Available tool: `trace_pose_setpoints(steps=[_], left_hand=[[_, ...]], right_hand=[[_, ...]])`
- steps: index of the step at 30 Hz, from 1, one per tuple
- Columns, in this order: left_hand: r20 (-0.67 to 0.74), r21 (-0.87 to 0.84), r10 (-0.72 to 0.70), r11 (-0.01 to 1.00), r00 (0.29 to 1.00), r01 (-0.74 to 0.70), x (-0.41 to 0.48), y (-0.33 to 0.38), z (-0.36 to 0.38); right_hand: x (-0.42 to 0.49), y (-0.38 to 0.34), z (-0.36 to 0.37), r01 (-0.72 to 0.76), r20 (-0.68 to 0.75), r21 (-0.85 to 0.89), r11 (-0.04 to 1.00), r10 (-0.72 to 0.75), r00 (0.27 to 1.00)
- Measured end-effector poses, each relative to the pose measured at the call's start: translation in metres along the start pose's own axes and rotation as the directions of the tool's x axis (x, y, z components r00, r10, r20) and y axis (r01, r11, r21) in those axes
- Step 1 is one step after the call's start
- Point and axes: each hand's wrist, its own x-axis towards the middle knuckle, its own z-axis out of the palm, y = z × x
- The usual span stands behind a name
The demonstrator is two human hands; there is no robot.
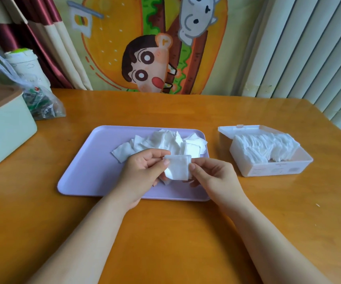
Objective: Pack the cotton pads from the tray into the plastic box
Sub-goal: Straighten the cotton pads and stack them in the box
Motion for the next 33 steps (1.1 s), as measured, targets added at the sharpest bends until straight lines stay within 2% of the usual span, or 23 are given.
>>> trace_pose_setpoints(steps=[9,22,27,33], left_hand=[[0.003,0.042,-0.047,0.998,0.999,0.047,0.002,0.001,0.002],[-0.013,-0.050,-0.056,0.997,0.998,0.056,-0.001,0.007,0.003],[-0.020,-0.032,-0.050,0.998,0.999,0.049,-0.001,0.006,0.003],[0.107,0.064,0.009,0.998,0.994,-0.016,-0.005,0.005,0.006]], right_hand=[[-0.005,-0.007,0.001,-0.003,-0.082,0.045,0.999,0.006,0.997],[-0.007,-0.010,0.001,-0.013,-0.015,0.005,1.000,0.013,1.000],[-0.006,-0.012,0.001,-0.035,-0.043,0.116,0.993,0.040,0.998],[-0.006,-0.009,0.003,-0.012,-0.039,0.073,0.997,0.014,0.999]])
